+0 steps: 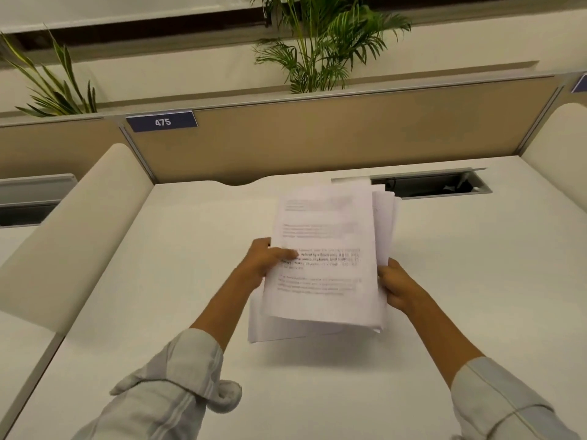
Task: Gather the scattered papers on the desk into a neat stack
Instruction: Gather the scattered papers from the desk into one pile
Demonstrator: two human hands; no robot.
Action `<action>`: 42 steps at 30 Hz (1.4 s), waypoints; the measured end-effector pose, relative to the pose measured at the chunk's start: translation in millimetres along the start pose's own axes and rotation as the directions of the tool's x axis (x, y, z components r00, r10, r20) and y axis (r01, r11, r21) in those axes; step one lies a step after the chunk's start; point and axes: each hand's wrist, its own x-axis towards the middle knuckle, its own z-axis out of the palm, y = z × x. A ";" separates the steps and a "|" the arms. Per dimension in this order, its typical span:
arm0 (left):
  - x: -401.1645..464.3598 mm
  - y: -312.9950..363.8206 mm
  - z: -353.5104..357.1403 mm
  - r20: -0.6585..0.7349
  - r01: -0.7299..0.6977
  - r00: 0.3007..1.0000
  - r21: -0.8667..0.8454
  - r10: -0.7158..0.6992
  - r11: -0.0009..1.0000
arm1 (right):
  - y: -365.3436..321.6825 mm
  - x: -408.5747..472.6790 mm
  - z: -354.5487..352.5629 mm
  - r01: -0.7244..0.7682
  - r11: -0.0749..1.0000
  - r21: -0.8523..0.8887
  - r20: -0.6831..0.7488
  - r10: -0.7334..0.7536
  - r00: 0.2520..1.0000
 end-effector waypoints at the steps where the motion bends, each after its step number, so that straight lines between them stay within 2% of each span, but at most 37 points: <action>1: 1.6 -7.0 6.3 -0.018 0.006 1.000 0.036 -0.006 0.999 | -0.3 0.0 -1.3 -0.003 1.000 -0.009 0.000 0.003 1.000; 4: 5.9 -20.7 21.0 -0.119 0.003 0.993 0.207 0.023 0.978 | -0.6 -0.7 -5.9 -0.005 1.000 -0.013 0.016 0.005 1.000; 6: 8.5 -23.7 27.9 -0.185 0.006 0.982 0.250 0.042 0.968 | -0.1 -2.0 -8.7 -0.005 1.000 0.000 0.026 0.005 1.000; 11: 14.0 -26.6 36.8 -0.195 0.057 0.980 0.120 -0.033 0.991 | 0.2 -5.4 -11.9 0.001 1.000 0.002 0.042 -0.001 0.999; 14: 15.2 -26.0 41.2 -0.238 0.055 0.971 0.099 -0.030 0.994 | -0.8 -3.1 -15.2 -0.063 0.991 0.122 -0.015 0.065 0.998; 16: 15.3 -24.7 45.5 -0.241 0.049 0.970 0.070 -0.031 0.996 | -3.7 -1.3 -18.8 -0.106 0.979 0.174 0.017 0.105 0.994; 18: 14.6 -24.3 51.4 -0.198 0.019 0.980 0.025 -0.013 1.000 | -7.0 -2.8 -20.8 -0.116 0.987 0.114 0.081 0.107 0.991; 20: 14.1 -24.8 57.3 -0.160 -0.018 0.987 -0.024 0.014 1.000 | -7.3 -5.0 -27.3 -0.090 0.996 -0.024 0.095 0.092 0.991; 22: 14.5 -23.8 60.8 -0.166 -0.036 0.986 -0.036 0.029 0.999 | -6.5 -5.5 -40.7 -0.038 0.987 -0.157 0.045 0.045 0.998; 23: 15.6 -23.2 60.9 -0.198 -0.047 0.979 -0.021 0.041 0.999 | -7.2 -6.5 -48.9 -0.021 0.986 -0.166 0.007 0.022 1.000; 25: 18.0 -21.8 59.2 -0.320 -0.080 0.943 0.047 0.091 0.996 | -10.9 -9.1 -68.1 0.006 0.994 -0.113 -0.097 -0.017 0.995; 27: 19.8 -24.5 57.2 -0.438 -0.076 0.885 0.199 0.158 0.977 | -17.1 -13.4 -88.5 0.031 0.997 -0.065 -0.206 -0.044 0.978; 29: 20.1 -33.7 61.0 -0.424 -0.034 0.874 0.433 0.237 0.901 | -21.4 -18.0 -109.0 0.040 0.999 -0.022 -0.288 -0.044 0.957; 31: 18.4 -49.7 75.1 -0.327 -0.010 0.908 0.607 0.261 0.794 | -25.3 -22.7 -123.3 0.048 0.998 0.038 -0.349 -0.032 0.937; 34: 15.2 -76.5 102.0 -0.231 0.072 0.954 0.793 0.189 0.604 | -27.2 -30.4 -132.2 0.061 0.991 0.116 -0.410 -0.008 0.912; 37: 14.7 -94.3 119.1 -0.207 0.124 0.966 0.897 0.154 0.425 | -24.2 -36.8 -136.7 0.057 0.989 0.135 -0.432 0.007 0.902; 39: 17.7 -95.0 122.9 -0.199 0.120 0.964 0.916 0.174 0.383 | -20.8 -40.7 -139.6 0.055 0.989 0.137 -0.429 0.009 0.903; 42: 25.3 -86.4 123.3 -0.190 0.119 0.969 0.918 0.156 0.379 | -14.1 -44.3 -141.7 0.046 0.988 0.149 -0.420 0.021 0.907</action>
